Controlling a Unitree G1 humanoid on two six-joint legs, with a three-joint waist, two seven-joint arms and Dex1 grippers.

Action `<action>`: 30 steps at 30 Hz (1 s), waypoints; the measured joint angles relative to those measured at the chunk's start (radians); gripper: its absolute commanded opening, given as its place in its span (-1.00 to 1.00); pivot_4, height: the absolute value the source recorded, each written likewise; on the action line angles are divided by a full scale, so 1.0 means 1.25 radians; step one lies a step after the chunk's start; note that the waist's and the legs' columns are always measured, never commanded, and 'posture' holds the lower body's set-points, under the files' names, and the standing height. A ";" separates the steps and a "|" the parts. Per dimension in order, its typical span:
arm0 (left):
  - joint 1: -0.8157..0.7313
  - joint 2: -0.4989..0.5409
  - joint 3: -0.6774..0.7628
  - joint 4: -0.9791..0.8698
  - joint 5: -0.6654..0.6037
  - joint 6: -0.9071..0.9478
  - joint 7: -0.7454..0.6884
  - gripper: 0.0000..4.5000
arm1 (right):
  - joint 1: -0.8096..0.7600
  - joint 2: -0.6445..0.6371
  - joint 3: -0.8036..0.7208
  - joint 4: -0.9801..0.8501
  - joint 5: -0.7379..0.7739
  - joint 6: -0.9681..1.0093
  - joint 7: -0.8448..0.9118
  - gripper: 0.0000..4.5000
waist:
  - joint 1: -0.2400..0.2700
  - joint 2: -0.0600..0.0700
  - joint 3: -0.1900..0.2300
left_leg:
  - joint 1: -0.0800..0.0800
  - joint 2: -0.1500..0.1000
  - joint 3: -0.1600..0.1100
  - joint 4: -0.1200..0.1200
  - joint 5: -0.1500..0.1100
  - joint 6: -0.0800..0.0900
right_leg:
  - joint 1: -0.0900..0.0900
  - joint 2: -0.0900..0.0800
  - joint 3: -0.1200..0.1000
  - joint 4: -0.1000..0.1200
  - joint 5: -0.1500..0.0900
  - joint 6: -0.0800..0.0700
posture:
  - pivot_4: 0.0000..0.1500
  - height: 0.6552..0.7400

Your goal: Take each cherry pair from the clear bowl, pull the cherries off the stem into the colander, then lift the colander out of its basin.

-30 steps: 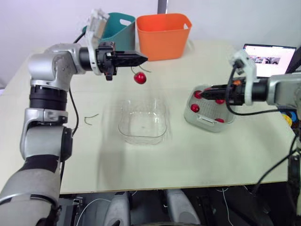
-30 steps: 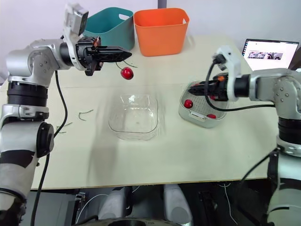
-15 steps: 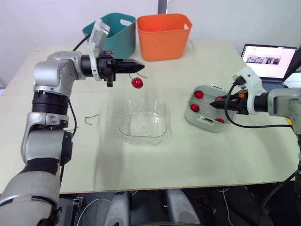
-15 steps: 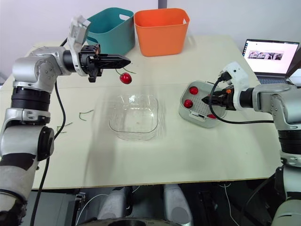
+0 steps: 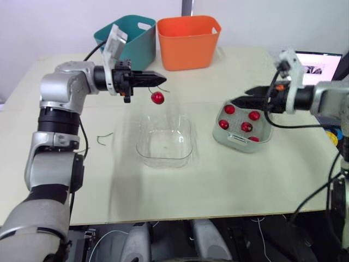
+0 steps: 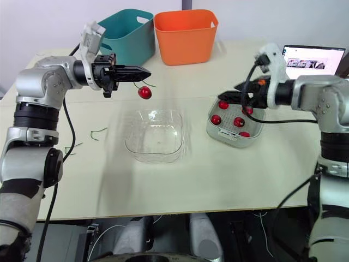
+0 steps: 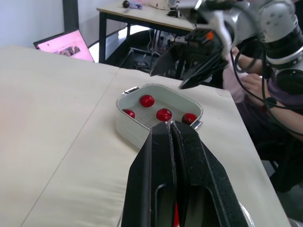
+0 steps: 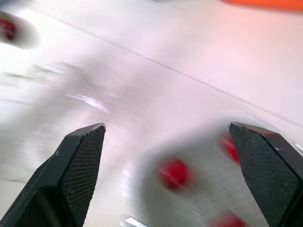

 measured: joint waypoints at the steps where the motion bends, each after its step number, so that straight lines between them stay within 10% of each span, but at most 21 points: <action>1: 0.000 0.000 0.000 0.001 0.001 -0.001 -0.003 -1.00 | -0.012 0.024 -0.002 -0.005 0.023 0.014 0.003 0.99 | 0.000 0.000 0.000 | 0.000 0.000 0.000 0.000 0.000 0.000 | 0.000 0.000 0.000 0.000 0.000 0.000 | 1.00 1.00; 10: -0.037 -0.021 0.008 -0.039 -0.044 0.072 -0.004 -1.00 | -0.074 0.230 0.029 0.010 0.069 -0.010 -0.022 0.99 | 0.002 0.000 0.000 | -0.001 0.000 0.000 0.000 0.000 0.000 | 0.000 -0.001 -0.001 0.000 0.001 -0.001 | 1.00 1.00; 27: -0.040 -0.025 0.013 -0.098 -0.084 0.121 0.011 -1.00 | -0.085 0.321 0.086 0.063 0.037 -0.079 -0.035 0.99 | 0.000 0.000 0.000 | 0.000 0.000 -0.001 0.000 0.000 0.000 | 0.000 0.000 -0.001 0.001 0.001 -0.002 | 1.00 1.00; 30: -0.040 -0.026 0.012 -0.093 -0.083 0.112 0.011 -1.00 | -0.085 0.325 0.086 0.065 0.037 -0.078 -0.044 0.71 | 0.000 0.000 0.000 | 0.000 0.000 0.000 0.000 0.000 0.000 | 0.000 0.000 -0.001 0.001 0.001 -0.002 | 1.00 1.00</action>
